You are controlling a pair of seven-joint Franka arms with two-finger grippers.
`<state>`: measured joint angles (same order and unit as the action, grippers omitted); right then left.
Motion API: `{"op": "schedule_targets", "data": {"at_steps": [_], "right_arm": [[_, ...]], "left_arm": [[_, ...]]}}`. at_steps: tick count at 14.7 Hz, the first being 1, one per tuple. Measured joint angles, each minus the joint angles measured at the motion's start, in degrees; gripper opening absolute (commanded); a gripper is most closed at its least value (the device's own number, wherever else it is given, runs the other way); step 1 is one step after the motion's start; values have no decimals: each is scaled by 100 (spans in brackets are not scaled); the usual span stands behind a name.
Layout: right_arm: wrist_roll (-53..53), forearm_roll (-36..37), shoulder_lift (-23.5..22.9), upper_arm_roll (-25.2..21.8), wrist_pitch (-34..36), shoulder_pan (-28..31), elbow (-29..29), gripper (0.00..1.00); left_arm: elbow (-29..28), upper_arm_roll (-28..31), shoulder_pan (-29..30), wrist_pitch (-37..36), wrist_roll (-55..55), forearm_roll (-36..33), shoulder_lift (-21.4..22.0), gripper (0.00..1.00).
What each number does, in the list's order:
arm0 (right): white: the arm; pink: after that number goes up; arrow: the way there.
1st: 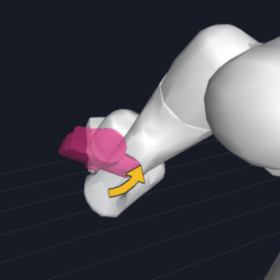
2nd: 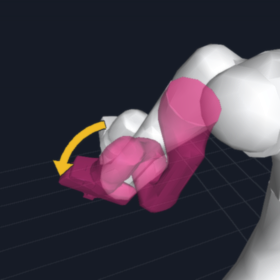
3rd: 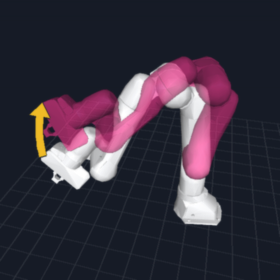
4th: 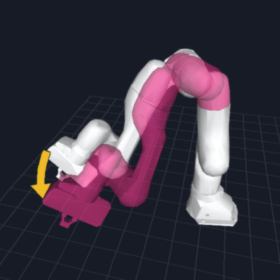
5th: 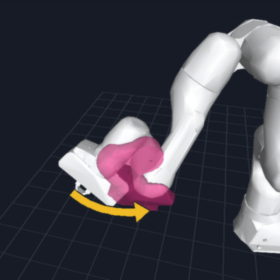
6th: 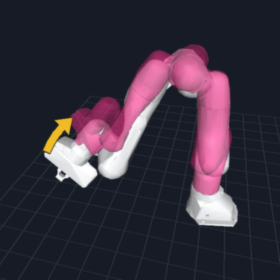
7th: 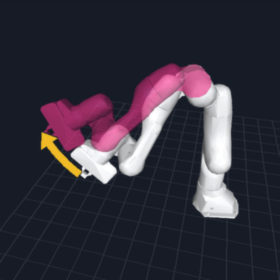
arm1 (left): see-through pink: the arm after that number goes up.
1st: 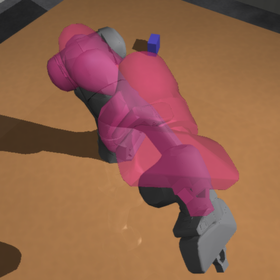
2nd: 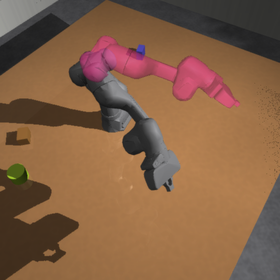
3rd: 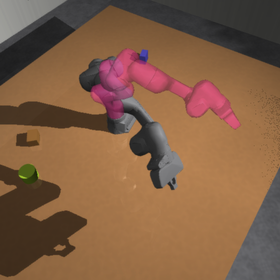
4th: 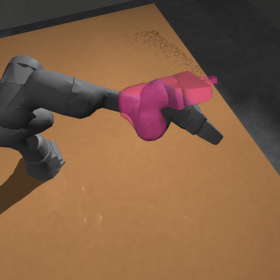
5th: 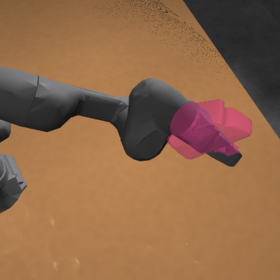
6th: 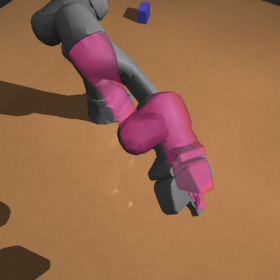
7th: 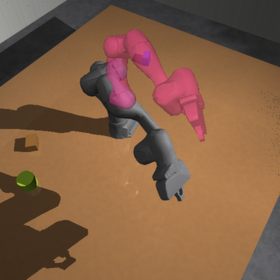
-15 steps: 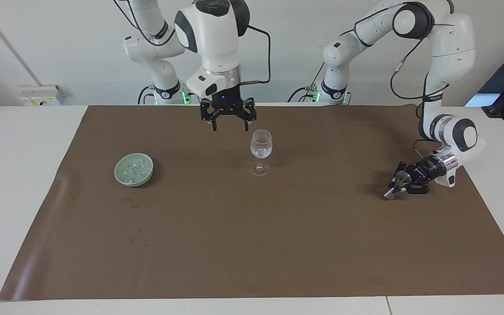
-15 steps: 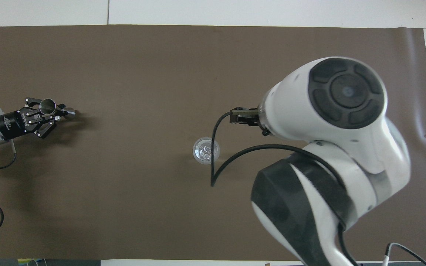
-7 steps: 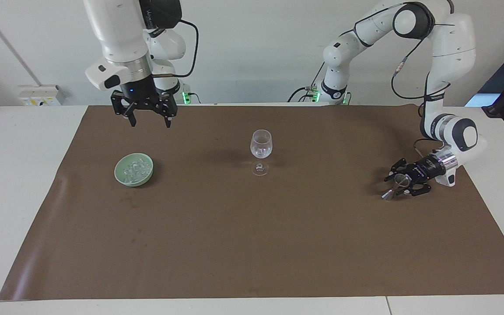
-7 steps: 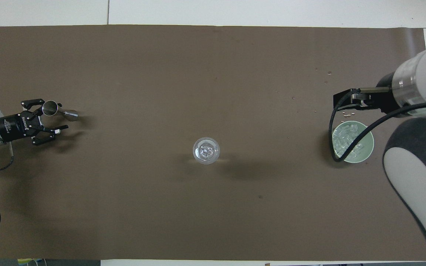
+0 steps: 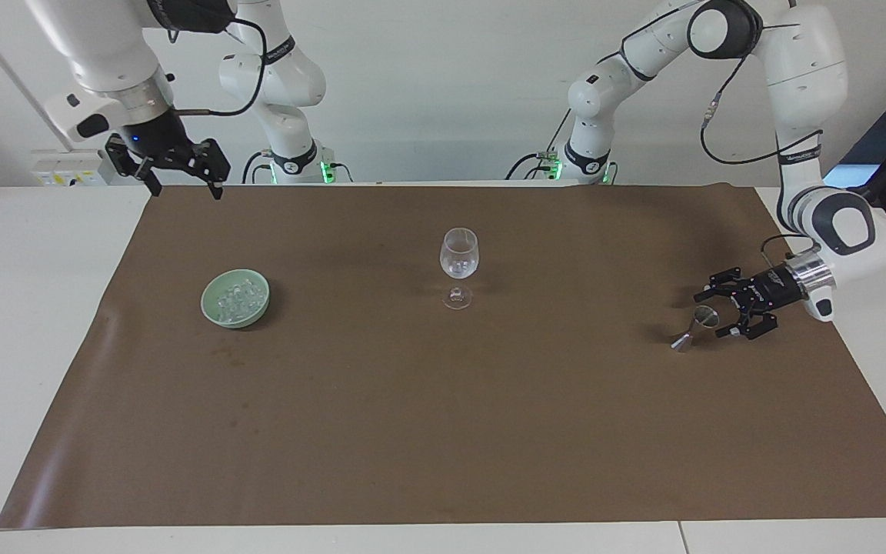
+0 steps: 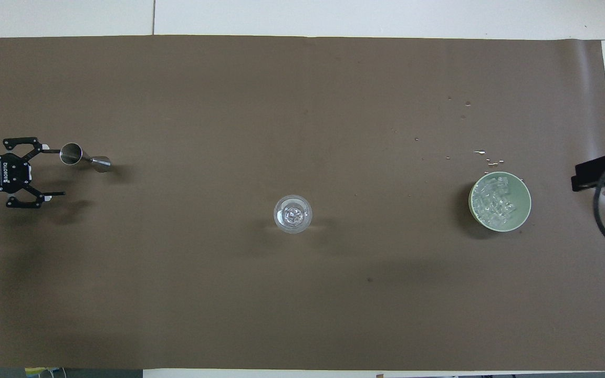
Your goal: Pour wine and add ice with both arms
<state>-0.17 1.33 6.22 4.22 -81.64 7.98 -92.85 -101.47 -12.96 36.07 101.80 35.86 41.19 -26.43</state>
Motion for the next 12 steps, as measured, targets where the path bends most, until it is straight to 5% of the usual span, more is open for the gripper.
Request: {"op": "schedule_targets", "data": {"at_steps": [4,12], "right_arm": [[452,-94,138,-918,264,-609,154,100],[414,-93,186,-790,85,-791,-146,100]], "left_arm": [[637,-56,-306,1,-187,-1129,456,100],[763,-99,-1473,-58,-1083,-2839,2106,100]]}}
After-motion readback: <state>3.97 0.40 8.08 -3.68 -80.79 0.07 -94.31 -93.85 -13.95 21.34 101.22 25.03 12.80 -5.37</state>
